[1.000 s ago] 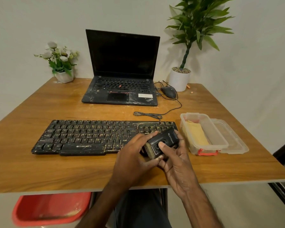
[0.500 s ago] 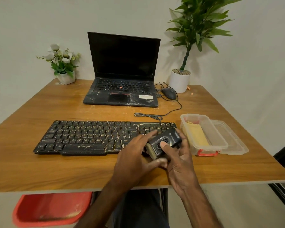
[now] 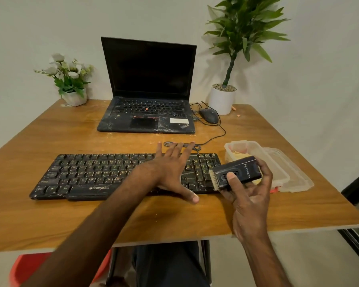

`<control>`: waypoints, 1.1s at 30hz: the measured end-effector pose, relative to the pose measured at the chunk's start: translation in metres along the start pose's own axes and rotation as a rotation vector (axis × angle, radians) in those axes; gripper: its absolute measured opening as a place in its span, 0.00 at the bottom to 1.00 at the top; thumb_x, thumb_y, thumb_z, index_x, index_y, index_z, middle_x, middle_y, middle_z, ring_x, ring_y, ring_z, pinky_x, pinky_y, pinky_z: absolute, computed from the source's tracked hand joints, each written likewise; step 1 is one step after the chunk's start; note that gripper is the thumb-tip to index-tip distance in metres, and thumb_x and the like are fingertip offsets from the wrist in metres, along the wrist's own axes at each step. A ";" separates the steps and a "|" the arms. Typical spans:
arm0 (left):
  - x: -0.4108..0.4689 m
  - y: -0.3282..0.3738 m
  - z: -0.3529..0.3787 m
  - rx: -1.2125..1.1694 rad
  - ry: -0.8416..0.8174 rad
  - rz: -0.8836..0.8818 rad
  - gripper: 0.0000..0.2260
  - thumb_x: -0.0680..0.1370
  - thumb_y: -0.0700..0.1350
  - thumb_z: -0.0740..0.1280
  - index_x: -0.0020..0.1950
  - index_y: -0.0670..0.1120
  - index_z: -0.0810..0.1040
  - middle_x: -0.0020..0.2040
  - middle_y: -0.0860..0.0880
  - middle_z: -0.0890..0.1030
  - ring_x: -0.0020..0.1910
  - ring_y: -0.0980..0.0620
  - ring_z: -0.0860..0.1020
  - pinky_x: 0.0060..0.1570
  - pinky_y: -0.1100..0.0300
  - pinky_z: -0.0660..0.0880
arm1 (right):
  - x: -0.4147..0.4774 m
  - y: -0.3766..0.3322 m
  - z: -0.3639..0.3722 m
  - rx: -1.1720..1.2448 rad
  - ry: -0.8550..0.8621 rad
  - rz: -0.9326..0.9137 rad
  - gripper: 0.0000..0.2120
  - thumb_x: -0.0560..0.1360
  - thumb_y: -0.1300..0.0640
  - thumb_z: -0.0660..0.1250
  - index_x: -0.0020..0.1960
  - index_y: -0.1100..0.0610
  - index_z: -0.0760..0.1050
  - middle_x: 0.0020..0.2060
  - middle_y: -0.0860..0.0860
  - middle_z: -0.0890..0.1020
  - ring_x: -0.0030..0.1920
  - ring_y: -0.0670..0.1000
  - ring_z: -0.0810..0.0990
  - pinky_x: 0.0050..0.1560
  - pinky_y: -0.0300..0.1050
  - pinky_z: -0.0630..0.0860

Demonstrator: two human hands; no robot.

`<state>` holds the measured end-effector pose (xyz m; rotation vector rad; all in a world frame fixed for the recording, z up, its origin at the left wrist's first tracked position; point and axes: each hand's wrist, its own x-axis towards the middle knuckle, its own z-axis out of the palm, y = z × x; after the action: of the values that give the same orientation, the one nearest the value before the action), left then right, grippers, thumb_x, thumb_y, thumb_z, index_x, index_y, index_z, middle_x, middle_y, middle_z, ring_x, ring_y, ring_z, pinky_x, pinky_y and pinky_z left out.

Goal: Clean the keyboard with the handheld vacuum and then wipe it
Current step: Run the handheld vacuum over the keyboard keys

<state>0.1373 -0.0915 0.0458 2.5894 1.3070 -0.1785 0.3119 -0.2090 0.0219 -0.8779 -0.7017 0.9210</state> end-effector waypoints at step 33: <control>-0.065 -0.004 0.035 0.167 0.228 -0.100 0.62 0.61 0.87 0.48 0.78 0.48 0.27 0.82 0.43 0.54 0.81 0.44 0.53 0.72 0.33 0.31 | -0.028 -0.005 -0.003 -0.356 -0.046 -0.242 0.32 0.72 0.71 0.71 0.67 0.45 0.66 0.54 0.47 0.81 0.56 0.53 0.81 0.50 0.49 0.82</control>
<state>0.0949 -0.1488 0.0255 2.7504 1.5631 -0.0093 0.3039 -0.2363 0.0210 -1.0588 -1.0081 0.6093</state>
